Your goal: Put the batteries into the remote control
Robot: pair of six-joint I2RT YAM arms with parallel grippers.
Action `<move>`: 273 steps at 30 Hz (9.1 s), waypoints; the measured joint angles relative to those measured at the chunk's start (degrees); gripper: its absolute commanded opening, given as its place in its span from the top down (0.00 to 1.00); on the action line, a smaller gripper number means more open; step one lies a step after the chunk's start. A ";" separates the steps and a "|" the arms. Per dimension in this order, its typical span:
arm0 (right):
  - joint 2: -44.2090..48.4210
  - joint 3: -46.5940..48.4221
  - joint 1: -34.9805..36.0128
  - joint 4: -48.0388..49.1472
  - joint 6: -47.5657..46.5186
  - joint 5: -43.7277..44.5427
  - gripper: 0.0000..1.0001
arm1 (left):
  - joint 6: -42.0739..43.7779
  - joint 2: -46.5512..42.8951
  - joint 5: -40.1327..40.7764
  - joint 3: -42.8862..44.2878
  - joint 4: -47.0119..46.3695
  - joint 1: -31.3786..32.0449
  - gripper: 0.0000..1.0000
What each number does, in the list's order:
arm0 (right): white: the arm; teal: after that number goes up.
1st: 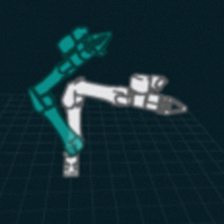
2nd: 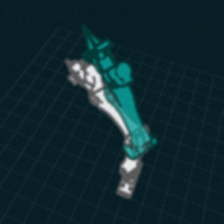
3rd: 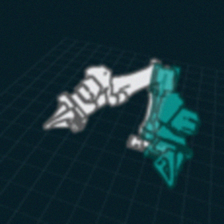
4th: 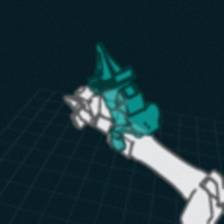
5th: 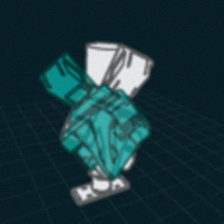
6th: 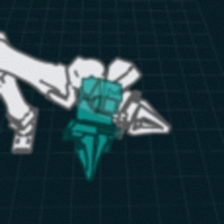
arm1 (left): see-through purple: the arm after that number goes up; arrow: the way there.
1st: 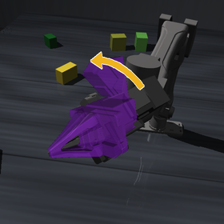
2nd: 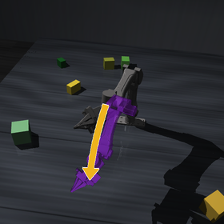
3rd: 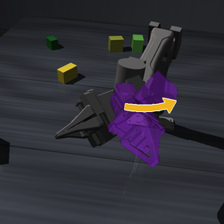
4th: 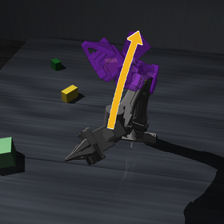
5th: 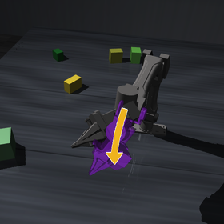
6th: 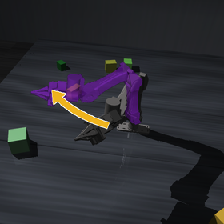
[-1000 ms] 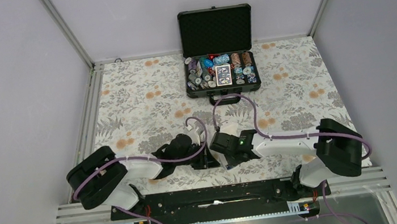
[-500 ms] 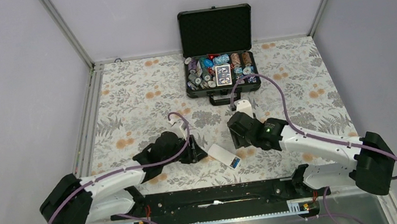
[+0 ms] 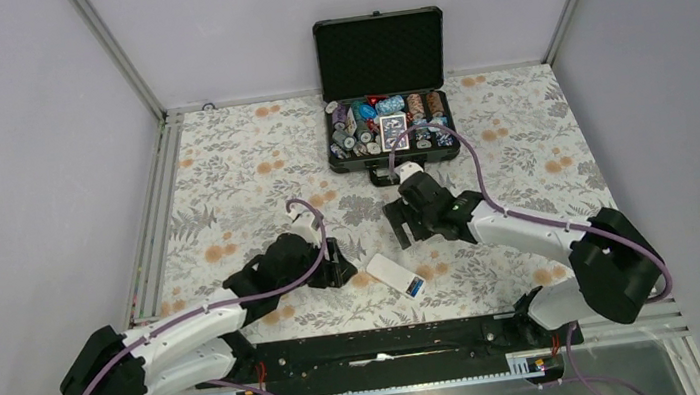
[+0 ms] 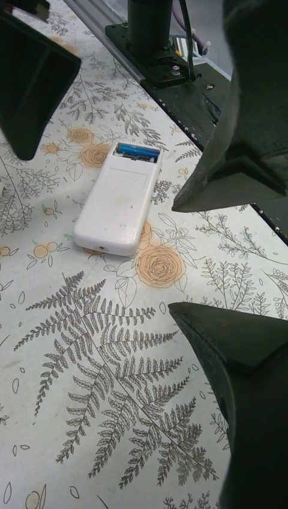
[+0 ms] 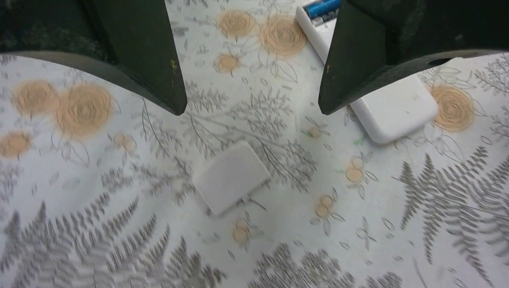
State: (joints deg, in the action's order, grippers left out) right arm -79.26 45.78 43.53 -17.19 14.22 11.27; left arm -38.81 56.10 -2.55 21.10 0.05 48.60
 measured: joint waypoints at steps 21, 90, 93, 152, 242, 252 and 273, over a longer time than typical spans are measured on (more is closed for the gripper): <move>-14.10 3.98 -8.98 12.09 -12.74 -16.90 0.07 | 1.33 2.97 -3.34 0.02 -1.73 -0.68 0.39; -19.04 10.08 -5.66 1.68 -16.41 -15.47 0.23 | 1.95 4.07 -5.86 -1.88 -4.55 -2.86 0.39; -19.04 10.08 -5.64 1.62 -16.22 -15.37 0.23 | 1.95 4.07 -5.86 -1.88 -4.55 -2.86 0.38; -6.43 12.59 2.16 -21.57 -12.50 -7.37 0.59 | 1.95 4.59 -6.29 -1.90 -4.70 -2.93 0.38; -20.28 18.14 15.34 -32.63 -10.82 -12.35 0.66 | 1.92 -4.28 -4.07 -4.59 -2.51 -4.42 0.38; -21.09 19.19 15.34 -32.15 -10.67 -12.37 0.65 | 1.92 -4.28 -4.09 -4.74 -2.51 -4.42 0.38; -22.01 19.74 15.37 -29.11 -9.62 -12.37 0.28 | 1.95 -4.24 -4.09 -4.74 -2.51 -4.42 0.38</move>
State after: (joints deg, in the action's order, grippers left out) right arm -101.27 65.52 58.89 -46.30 4.60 -1.10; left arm -36.86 51.86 -6.63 16.36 -2.46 44.18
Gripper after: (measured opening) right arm 0.680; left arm 0.618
